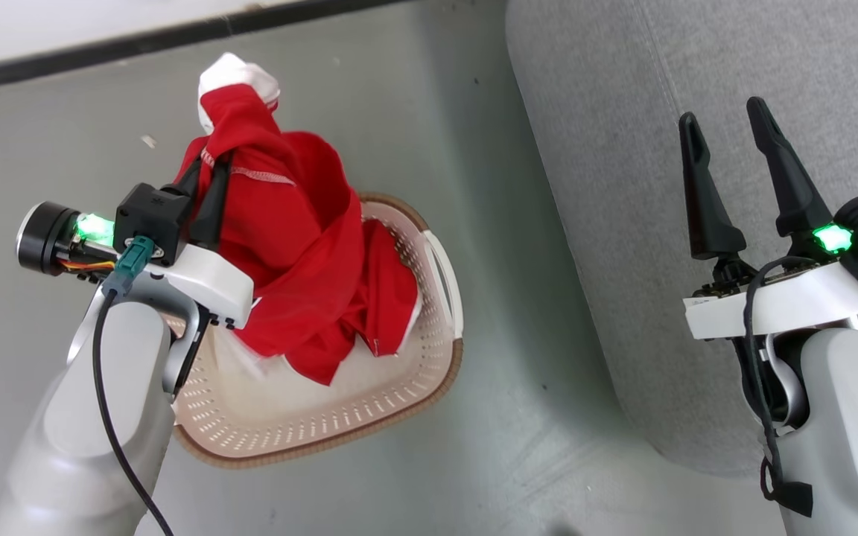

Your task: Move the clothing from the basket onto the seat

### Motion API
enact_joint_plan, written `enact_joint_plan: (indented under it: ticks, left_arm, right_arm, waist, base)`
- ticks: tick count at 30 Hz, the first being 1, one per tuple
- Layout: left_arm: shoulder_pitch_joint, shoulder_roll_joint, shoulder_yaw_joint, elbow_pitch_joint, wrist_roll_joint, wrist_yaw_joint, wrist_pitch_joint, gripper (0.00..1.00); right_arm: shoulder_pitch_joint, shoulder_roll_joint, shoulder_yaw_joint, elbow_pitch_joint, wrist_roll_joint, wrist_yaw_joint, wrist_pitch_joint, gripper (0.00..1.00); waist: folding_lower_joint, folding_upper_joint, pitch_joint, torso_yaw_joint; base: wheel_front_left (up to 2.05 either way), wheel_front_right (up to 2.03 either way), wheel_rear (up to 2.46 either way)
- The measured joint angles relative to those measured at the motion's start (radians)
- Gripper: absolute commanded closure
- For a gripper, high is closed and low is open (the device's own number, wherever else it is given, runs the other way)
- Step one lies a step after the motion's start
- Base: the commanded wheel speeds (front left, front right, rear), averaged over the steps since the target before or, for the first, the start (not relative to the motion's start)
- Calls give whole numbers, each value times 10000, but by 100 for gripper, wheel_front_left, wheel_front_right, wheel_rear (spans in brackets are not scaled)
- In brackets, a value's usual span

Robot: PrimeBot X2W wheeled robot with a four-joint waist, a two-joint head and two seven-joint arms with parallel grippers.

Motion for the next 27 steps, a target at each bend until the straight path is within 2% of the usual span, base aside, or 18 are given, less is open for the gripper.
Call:
enact_joint_plan:
  ticks: [9,22,27]
  left_arm:
    - [184,-44,56,-594,-654,-640,240,100]
    - [758,40,-61,-1011,-1045,-930,796,100]
    - [955,-8,-309,-1396,-1162,-1032,1060,100]
  right_arm:
    - [37,-21,320,265,-560,0,0,0]
    - [689,-748,1083,880,-556,0,0,0]
    - [1075,-1231,1540,1179,-416,0,0,0]
  waist:
    - [0,0,-1011,442]
    - [0,0,-2535,932]
    - [-1,0,-3277,1145]
  base:
    - [0,0,0]
    - [0,0,0]
    - [0,0,0]
